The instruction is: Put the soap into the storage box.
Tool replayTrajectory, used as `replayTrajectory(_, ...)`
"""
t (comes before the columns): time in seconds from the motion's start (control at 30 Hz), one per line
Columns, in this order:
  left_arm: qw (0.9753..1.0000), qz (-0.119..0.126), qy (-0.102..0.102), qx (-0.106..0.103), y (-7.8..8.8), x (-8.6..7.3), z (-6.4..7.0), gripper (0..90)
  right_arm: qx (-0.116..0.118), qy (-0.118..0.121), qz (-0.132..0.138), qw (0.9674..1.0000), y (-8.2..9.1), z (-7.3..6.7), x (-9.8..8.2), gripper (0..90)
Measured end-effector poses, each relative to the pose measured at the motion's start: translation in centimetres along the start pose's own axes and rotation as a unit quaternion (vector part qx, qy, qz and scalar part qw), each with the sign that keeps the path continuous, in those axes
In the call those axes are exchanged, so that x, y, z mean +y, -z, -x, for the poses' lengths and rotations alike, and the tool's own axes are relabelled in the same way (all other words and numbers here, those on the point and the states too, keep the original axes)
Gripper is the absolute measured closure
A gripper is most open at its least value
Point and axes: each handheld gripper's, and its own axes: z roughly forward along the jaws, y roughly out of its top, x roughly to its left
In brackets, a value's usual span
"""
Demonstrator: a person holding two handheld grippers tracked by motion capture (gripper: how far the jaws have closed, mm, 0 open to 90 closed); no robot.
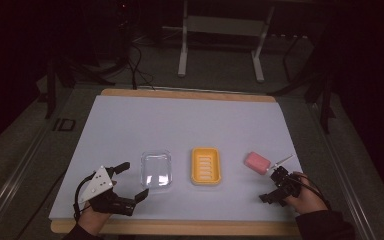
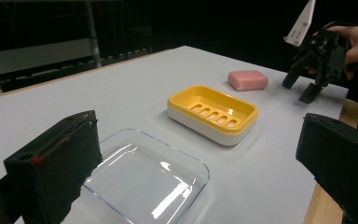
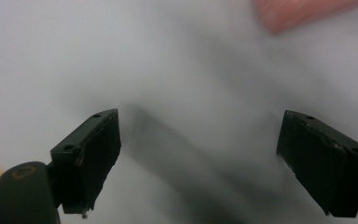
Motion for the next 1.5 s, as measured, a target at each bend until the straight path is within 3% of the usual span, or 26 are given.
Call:
replayTrajectory(0.03,1.0,-0.001,-0.001,0.0,0.0,0.0,0.0,0.1,0.007,0.01,-0.026,0.9996,0.1,-0.1,0.3,13.2)
replayTrajectory(0.13,1.0,-0.002,-0.002,0.0,0.0,0.0,0.0,0.2,0.009,0.013,-0.042,0.999,0.1,-0.1,0.4,13.2)
replayTrajectory(0.17,1.0,-0.001,-0.001,0.0,0.0,0.0,0.0,0.2,0.016,0.02,-0.073,0.997,0.3,0.0,0.7,13.1)
replayTrajectory(0.5,1.0,-0.001,-0.002,-0.001,0.0,0.0,0.1,0.2,0.015,0.031,-0.123,0.9918,1.4,0.6,1.5,13.0)
replayTrajectory(0.53,1.0,-0.001,-0.002,-0.001,0.0,0.0,0.1,0.2,0.014,0.036,-0.13,0.9907,1.5,0.8,1.5,13.0)
replayTrajectory(0.57,1.0,-0.002,-0.002,0.0,0.0,0.0,0.0,0.2,0.015,0.051,-0.151,0.9871,1.6,1.1,1.6,12.9)
replayTrajectory(0.63,1.0,-0.001,-0.001,-0.001,0.0,0.0,0.0,0.1,0.012,0.057,-0.164,0.9848,1.7,1.5,1.7,12.7)
replayTrajectory(0.83,1.0,0.002,-0.001,0.0,0.0,0.0,0.1,0.2,0.008,0.082,-0.173,0.9815,2.0,2.3,2.0,12.4)
replayTrajectory(1.17,1.0,0.002,-0.004,0.003,0.0,0.0,0.1,0.2,-0.01,0.108,-0.146,0.9832,2.4,4.3,2.3,12.1)
replayTrajectory(1.27,1.0,0.003,-0.003,0.004,0.1,0.0,0.1,0.2,-0.012,0.125,-0.148,0.981,2.4,4.8,2.4,12.3)
replayTrajectory(1.5,1.0,0.002,-0.003,0.004,0.1,0.0,0.1,0.1,-0.004,0.117,-0.143,0.9828,2.4,5.7,3.3,11.5)
